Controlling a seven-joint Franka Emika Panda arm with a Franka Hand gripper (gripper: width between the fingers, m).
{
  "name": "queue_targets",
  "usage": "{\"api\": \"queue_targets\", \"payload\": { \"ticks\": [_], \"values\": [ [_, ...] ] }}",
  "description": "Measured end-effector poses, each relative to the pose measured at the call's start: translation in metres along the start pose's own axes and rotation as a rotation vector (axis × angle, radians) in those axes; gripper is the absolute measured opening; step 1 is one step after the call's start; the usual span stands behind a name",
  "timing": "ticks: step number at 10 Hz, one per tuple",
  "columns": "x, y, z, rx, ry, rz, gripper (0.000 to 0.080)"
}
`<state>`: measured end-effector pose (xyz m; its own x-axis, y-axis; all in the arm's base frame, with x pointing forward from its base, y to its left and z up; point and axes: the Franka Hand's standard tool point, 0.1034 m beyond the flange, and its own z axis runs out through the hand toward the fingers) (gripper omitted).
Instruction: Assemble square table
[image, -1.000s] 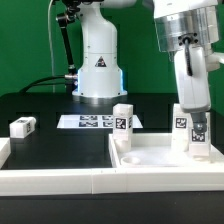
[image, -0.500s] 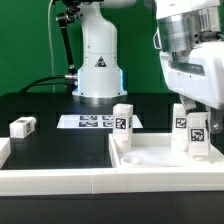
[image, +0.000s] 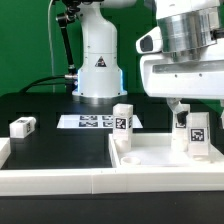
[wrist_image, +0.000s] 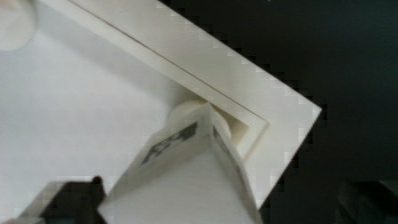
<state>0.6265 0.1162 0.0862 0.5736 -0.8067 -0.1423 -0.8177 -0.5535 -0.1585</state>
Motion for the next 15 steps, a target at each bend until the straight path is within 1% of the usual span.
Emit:
{"api": "queue_targets", "payload": {
  "ticks": [1, 2, 3, 5, 7, 9, 10, 11, 13, 15],
  "values": [
    [0.0002, -0.0003, 0.0004, 0.004, 0.005, -0.084, 0.0649],
    [0.0008, -0.0005, 0.0013, 0.009, 0.017, -0.236, 0.0649],
    [-0.0016, -0.0006, 0.0027, 0.003, 0.022, -0.359, 0.0649],
    [-0.0017, -0.0006, 0.0026, -0.003, 0.024, -0.494, 0.0649],
    [0.0001, -0.0001, 0.002, -0.004, 0.025, -0.533, 0.0649],
    [0.0001, 0.0001, 0.0023, -0.004, 0.025, -0.532, 0.039],
    [0.0013, 0.001, 0.0023, -0.005, 0.026, -0.53, 0.039],
    [0.0025, 0.0019, 0.0024, -0.006, 0.027, -0.518, 0.03],
    [0.0037, 0.0028, 0.0025, -0.007, 0.027, -0.496, 0.03],
    [0.0064, 0.0046, 0.0029, 0.0, 0.024, -0.344, 0.0299]
  ]
}}
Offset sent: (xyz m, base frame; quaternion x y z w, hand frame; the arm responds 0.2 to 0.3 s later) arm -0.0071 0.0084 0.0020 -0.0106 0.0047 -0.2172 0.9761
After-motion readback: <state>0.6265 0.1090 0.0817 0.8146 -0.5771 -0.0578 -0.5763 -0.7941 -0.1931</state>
